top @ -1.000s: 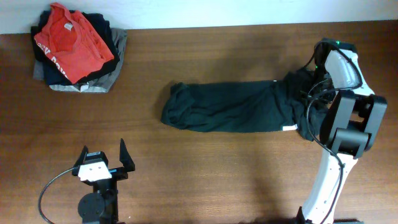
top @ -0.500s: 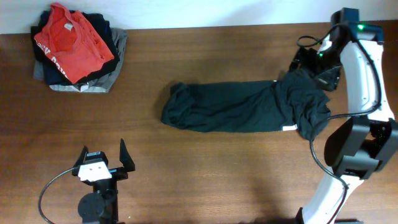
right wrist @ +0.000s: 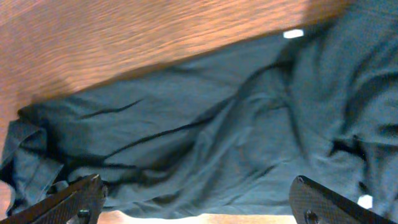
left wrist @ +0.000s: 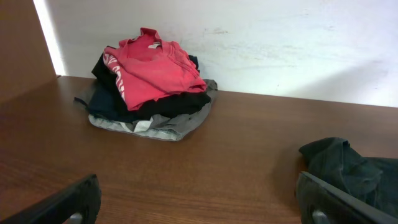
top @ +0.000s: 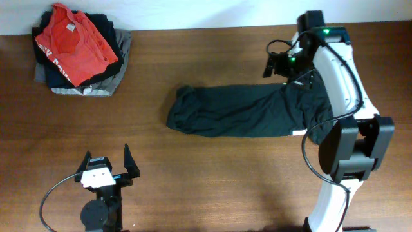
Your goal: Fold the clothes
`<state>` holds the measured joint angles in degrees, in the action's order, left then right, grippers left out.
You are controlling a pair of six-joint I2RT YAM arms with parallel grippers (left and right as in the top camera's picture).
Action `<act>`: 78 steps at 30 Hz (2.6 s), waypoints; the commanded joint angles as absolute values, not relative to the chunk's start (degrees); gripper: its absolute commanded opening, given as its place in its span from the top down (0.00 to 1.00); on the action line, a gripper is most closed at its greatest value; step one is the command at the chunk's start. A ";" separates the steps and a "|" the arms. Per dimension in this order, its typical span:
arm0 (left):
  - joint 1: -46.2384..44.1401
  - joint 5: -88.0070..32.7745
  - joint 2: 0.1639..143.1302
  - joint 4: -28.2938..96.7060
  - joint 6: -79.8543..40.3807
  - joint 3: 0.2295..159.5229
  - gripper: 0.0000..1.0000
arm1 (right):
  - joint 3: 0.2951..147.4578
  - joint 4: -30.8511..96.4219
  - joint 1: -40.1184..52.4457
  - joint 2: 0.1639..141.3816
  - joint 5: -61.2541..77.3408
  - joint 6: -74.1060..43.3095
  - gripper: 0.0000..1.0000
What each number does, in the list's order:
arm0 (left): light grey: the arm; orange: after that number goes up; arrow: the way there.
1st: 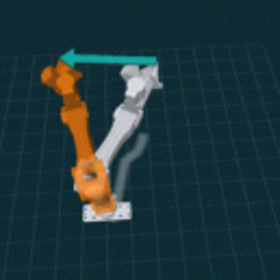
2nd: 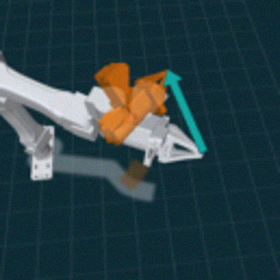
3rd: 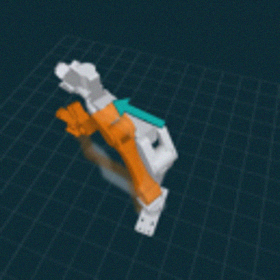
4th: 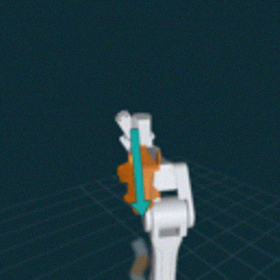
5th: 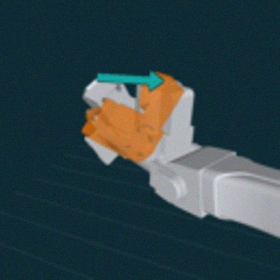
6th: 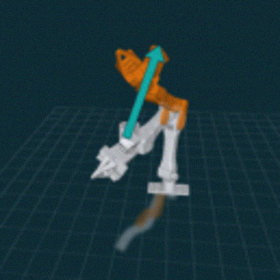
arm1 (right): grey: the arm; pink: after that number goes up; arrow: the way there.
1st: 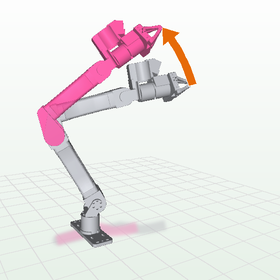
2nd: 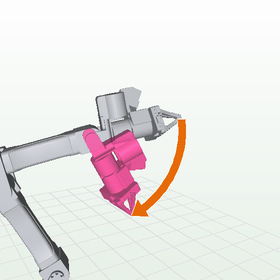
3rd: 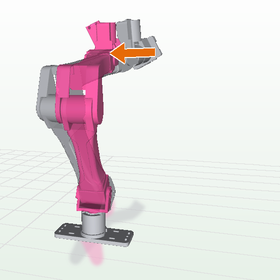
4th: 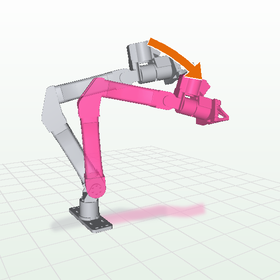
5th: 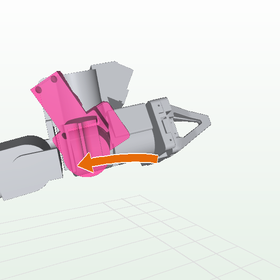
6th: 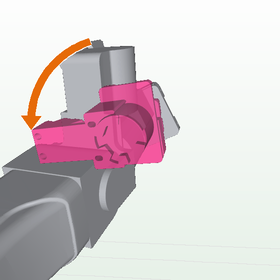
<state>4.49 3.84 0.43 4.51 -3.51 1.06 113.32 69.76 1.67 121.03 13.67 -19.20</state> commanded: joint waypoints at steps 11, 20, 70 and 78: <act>4.12 -18.72 0.40 -12.01 -4.08 0.54 0.01 | 113.03 69.14 4.91 121.51 11.35 -18.90 0.02; 4.12 -27.97 4.86 -28.12 -4.10 3.81 0.01 | 113.03 67.90 4.93 122.26 11.40 -18.92 0.01; -19.51 -1.23 102.65 26.02 3.53 73.60 0.01 | 113.03 69.63 4.86 122.26 9.82 -18.24 0.01; -21.21 -1.48 106.06 28.58 4.19 73.60 0.01 | 113.03 69.32 4.86 122.26 9.85 -18.26 0.02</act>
<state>-19.94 -1.89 104.27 28.08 4.67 72.86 113.27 69.73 4.60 121.21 10.59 -18.83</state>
